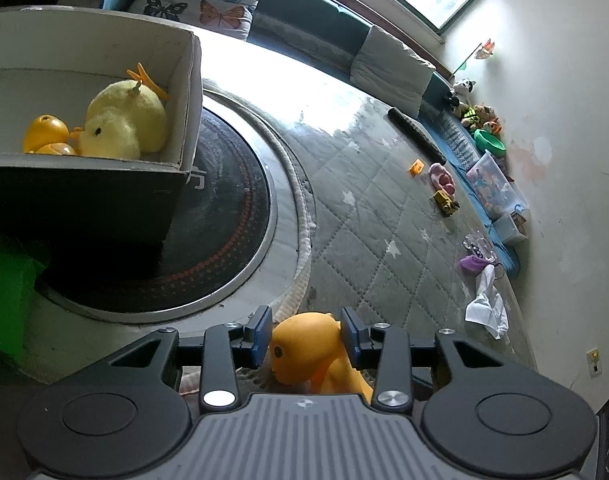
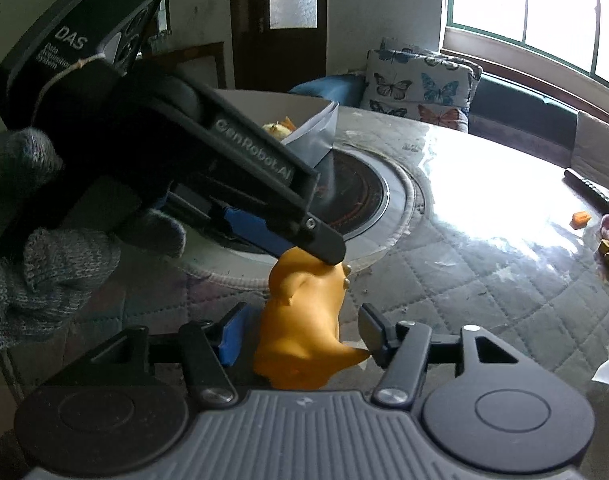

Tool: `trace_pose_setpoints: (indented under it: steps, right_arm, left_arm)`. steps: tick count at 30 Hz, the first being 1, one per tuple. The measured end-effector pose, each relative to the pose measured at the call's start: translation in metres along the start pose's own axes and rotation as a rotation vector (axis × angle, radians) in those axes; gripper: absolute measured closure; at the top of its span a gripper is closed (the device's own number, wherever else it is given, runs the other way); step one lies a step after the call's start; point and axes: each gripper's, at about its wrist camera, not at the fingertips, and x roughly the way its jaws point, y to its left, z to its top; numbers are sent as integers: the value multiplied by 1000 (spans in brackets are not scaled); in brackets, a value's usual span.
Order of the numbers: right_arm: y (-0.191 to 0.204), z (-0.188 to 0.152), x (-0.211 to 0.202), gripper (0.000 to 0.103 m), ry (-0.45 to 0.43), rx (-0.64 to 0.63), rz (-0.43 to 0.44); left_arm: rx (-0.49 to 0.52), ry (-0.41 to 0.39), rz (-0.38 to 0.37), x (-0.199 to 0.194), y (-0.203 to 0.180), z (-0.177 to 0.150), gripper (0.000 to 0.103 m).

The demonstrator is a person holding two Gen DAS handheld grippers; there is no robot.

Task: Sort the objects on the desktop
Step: 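Lift the orange dinosaur with the left gripper and carry it toward the box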

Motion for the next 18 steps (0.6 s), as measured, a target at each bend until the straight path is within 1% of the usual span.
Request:
trace_pose_setpoints:
  steps: [5, 13, 17, 18]
  right_arm:
    - [1, 0, 2, 45, 25, 13, 36]
    - [5, -5, 3, 47, 28, 43, 37]
    - [5, -7, 2, 47, 29, 58, 40]
    - [4, -7, 2, 46, 33, 70, 52]
  left_arm:
    - [-12, -6, 16, 4, -3, -3, 59]
    - [-22, -1, 5, 1, -2, -7, 60]
    - [-23, -8, 9, -1, -3, -10, 60]
    - [-21, -9, 10, -2, -3, -11, 60]
